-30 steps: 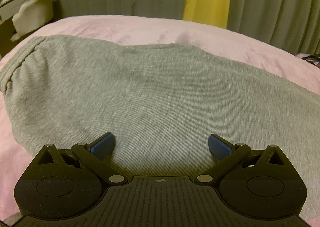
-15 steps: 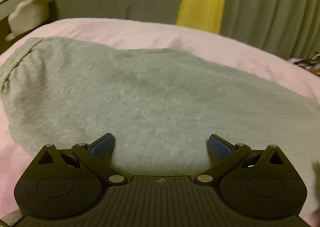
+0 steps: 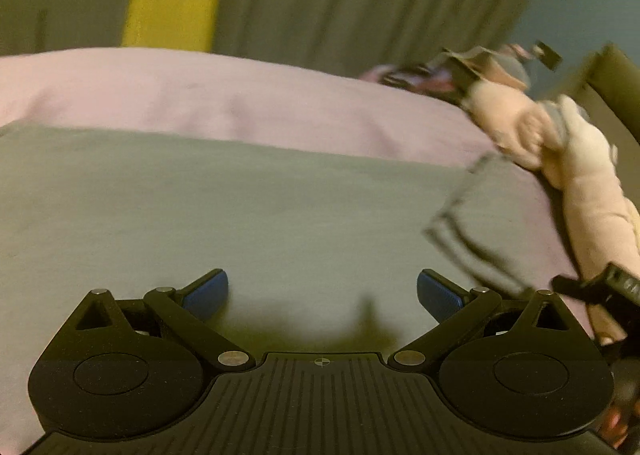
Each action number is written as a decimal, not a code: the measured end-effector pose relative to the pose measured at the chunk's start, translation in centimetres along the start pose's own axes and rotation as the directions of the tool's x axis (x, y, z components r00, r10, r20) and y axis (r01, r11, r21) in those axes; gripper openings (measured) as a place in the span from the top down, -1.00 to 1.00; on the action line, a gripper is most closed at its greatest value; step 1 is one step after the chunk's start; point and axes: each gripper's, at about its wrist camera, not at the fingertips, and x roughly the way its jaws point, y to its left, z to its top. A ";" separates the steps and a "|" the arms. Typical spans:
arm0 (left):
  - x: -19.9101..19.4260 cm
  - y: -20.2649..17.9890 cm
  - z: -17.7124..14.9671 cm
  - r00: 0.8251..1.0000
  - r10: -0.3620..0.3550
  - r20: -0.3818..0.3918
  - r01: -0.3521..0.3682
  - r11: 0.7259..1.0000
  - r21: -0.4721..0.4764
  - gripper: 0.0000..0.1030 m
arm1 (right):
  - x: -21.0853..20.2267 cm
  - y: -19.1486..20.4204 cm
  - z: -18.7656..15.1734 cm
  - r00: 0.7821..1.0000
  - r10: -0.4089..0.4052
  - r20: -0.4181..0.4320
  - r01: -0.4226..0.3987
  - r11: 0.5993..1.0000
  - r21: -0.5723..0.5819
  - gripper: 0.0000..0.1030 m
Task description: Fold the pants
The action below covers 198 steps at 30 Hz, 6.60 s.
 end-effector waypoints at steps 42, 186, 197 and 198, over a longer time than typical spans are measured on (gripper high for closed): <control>-3.4 0.9 -0.1 0.995 0.037 0.098 -0.026 0.994 -0.108 0.69 | 5.2 -2.5 1.8 0.982 -0.147 -0.122 0.144 0.989 -0.037 -0.92; 3.0 8.5 -1.5 0.997 -0.068 0.027 0.073 0.962 -0.262 0.27 | 9.4 6.9 -2.3 0.956 0.182 -0.228 -0.245 0.927 -0.286 -0.36; 2.5 9.9 -3.1 0.984 -0.125 0.126 0.156 0.948 -0.278 0.49 | 8.8 7.7 -2.9 0.956 0.171 -0.239 -0.248 0.907 -0.342 -0.62; 2.3 10.0 -3.1 0.983 -0.125 0.134 0.160 0.943 -0.291 0.57 | 8.7 7.8 -3.0 0.957 0.166 -0.239 -0.244 0.906 -0.346 -0.63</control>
